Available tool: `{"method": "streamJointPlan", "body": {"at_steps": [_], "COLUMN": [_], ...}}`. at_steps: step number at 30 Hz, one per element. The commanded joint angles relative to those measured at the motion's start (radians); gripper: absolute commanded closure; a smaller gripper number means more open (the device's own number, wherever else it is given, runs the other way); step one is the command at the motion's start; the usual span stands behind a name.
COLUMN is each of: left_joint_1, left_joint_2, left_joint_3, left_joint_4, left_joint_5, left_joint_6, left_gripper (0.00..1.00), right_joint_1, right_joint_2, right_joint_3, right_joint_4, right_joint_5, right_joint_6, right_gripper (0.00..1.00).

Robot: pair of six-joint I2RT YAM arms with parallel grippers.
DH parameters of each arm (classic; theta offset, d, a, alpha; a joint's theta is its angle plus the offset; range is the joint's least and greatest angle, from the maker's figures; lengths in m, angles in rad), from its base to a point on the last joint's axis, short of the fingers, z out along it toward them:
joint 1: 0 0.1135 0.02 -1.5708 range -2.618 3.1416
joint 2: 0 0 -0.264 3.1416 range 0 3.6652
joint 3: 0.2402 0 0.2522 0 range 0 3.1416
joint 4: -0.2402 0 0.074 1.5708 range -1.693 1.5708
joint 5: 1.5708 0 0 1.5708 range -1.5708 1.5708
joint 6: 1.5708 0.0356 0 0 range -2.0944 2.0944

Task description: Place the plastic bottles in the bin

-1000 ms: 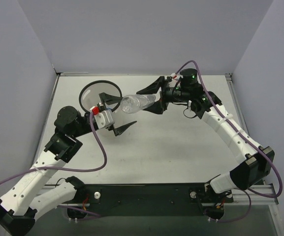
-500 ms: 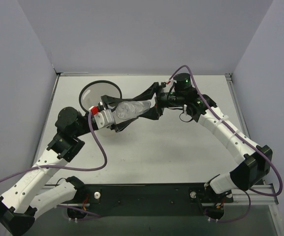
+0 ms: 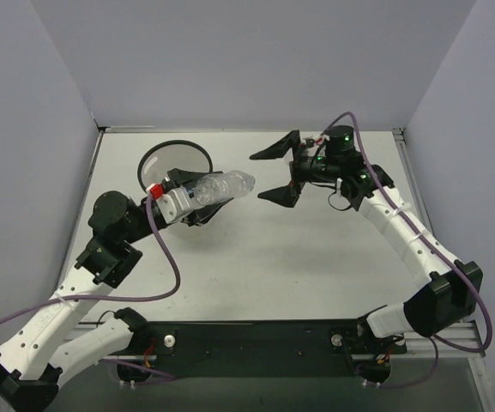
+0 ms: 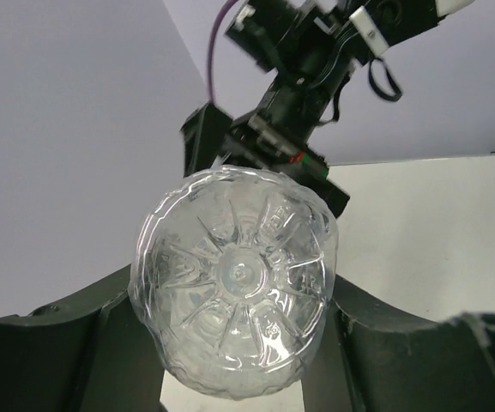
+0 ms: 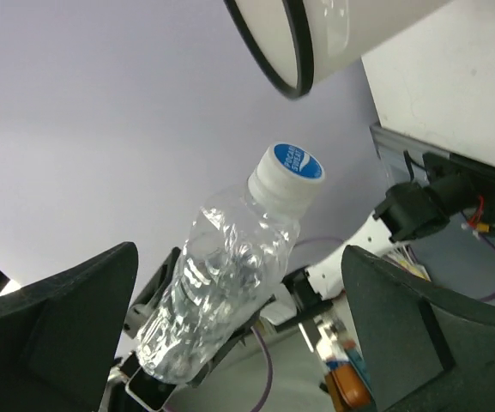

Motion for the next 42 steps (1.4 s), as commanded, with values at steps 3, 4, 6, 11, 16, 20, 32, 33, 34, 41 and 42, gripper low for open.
{"method": "streamJointPlan", "body": {"at_steps": [3, 4, 6, 11, 16, 20, 32, 33, 34, 41, 42], "left_joint_1": [0.005, 0.005, 0.005, 0.005, 0.008, 0.014, 0.116, 0.130, 0.138, 0.164, 0.167], "left_joint_2": [-0.012, -0.006, 0.005, 0.103, 0.198, 0.262, 0.387, 0.393, 0.407, 0.459, 0.460], "left_joint_3": [0.071, 0.080, 0.111, 0.247, 0.362, 0.410, 0.369, 0.364, 0.361, 0.368, 0.370], "left_joint_4": [-0.160, -0.166, -0.175, -0.345, -0.393, -0.462, -0.410, -0.401, -0.396, -0.456, -0.464], "left_joint_5": [-0.342, -0.370, -0.455, -0.797, -1.022, -1.120, -1.145, -1.149, -1.143, -1.120, -1.117], "left_joint_6": [-0.084, -0.100, -0.132, -0.200, -0.137, -0.111, -0.105, -0.106, -0.112, -0.247, -0.258], "left_gripper": [0.92, 0.94, 0.95, 1.00, 1.00, 1.00, 0.95, 0.83, 0.74, 0.27, 0.24], "right_joint_1": [-0.200, -0.217, -0.253, -0.276, -0.279, -0.288, -0.316, -0.317, -0.317, -0.331, -0.332], "right_joint_2": [-0.108, -0.110, -0.105, -0.107, -0.099, -0.088, -0.042, -0.039, -0.035, 0.005, 0.015], "right_joint_3": [-0.017, -0.011, -0.009, -0.020, -0.015, -0.005, 0.031, 0.035, 0.040, 0.084, 0.092], "right_joint_4": [-0.118, -0.150, -0.219, -0.266, -0.298, -0.325, -0.368, -0.376, -0.384, -0.417, -0.425], "right_joint_5": [0.023, 0.026, 0.026, 0.043, 0.060, 0.071, 0.075, 0.080, 0.083, 0.091, 0.097], "right_joint_6": [-0.103, -0.164, -0.216, -0.295, -0.339, -0.375, -0.448, -0.453, -0.457, -0.496, -0.511], "right_gripper": [0.00, 0.00, 0.00, 0.00, 0.00, 0.00, 0.00, 0.00, 0.00, 0.00, 0.00]}}
